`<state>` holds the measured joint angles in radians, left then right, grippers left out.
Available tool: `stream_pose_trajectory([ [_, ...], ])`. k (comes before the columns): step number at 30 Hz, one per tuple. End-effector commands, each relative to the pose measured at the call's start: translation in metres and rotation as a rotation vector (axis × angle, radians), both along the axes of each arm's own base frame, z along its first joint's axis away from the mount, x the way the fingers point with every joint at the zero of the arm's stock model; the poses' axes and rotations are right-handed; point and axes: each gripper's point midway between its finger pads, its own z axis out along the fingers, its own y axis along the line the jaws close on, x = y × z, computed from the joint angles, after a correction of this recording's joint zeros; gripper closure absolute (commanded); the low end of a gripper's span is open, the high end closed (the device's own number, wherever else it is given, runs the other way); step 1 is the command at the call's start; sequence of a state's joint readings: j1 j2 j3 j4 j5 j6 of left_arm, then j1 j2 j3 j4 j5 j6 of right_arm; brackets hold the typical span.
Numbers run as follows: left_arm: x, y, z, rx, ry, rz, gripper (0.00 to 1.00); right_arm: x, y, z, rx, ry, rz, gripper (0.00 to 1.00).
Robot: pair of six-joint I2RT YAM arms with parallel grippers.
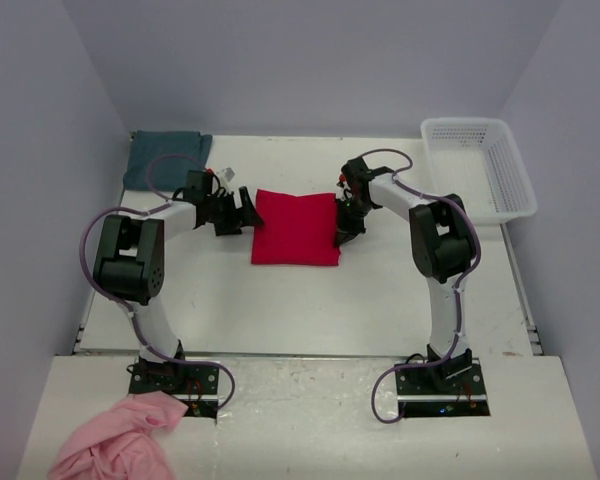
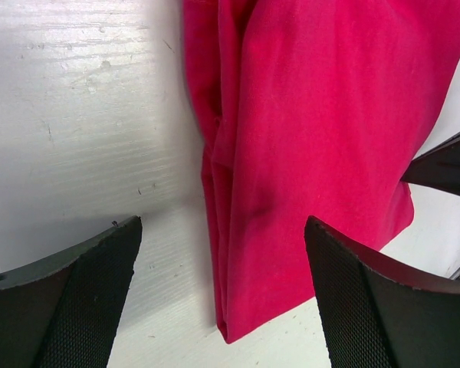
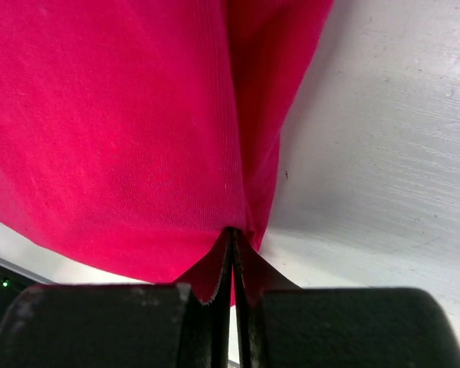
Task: Fold and stack the t-shirts
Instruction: Put the neatly folded tshirt into the corner of the board with the left arm
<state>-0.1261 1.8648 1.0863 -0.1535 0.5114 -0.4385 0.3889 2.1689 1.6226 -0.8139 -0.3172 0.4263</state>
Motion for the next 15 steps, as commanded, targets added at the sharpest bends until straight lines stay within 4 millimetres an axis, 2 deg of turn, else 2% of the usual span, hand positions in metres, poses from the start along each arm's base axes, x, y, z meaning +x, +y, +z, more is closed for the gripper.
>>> stream_pose_trajectory([
  [1, -0.024, 0.004, -0.027, 0.048, 0.115, 0.013, 0.12, -0.008, 0.005, -0.011, 0.005, 0.03, 0.007, 1.0],
  [9, -0.025, 0.004, -0.038, 0.071, 0.139, -0.002, 0.12, -0.005, 0.005, -0.003, 0.008, 0.012, 0.006, 1.0],
  [15, -0.035, -0.013, -0.055, 0.093, 0.181, -0.06, 0.14, -0.004, 0.007, 0.0, 0.019, 0.009, 0.008, 1.0],
])
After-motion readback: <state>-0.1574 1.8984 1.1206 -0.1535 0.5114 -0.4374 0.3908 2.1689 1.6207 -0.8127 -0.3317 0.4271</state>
